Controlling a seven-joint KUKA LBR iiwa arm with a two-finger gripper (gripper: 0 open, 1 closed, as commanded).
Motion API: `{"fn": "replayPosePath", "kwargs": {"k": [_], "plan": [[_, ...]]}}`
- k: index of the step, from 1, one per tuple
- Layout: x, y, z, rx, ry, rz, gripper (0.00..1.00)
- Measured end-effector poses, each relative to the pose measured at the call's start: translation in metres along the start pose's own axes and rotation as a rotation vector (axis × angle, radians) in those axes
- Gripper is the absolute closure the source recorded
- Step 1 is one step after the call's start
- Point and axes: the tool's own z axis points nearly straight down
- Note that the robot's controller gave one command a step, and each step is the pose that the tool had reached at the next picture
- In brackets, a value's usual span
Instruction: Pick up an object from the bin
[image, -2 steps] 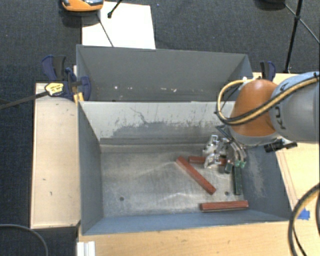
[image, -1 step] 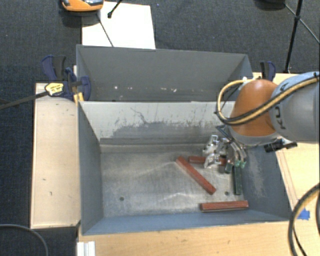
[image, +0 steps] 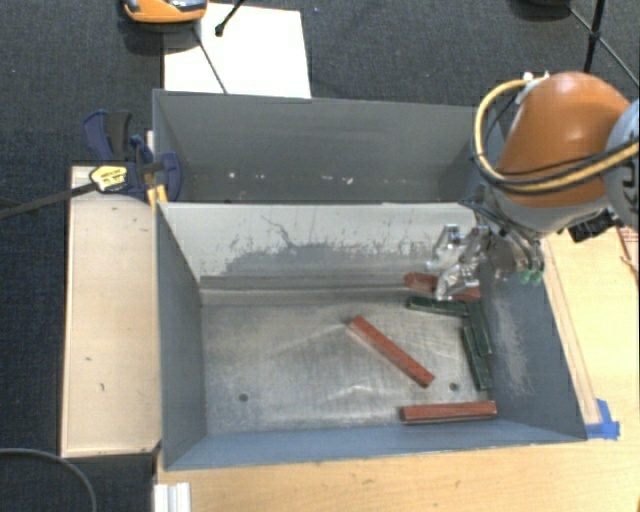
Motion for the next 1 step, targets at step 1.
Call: {"fn": "replayPosePath", "kwargs": {"k": [1], "plan": [[0.0008,0.0000,0.0015,0.000,0.003,0.000,1.00]]}}
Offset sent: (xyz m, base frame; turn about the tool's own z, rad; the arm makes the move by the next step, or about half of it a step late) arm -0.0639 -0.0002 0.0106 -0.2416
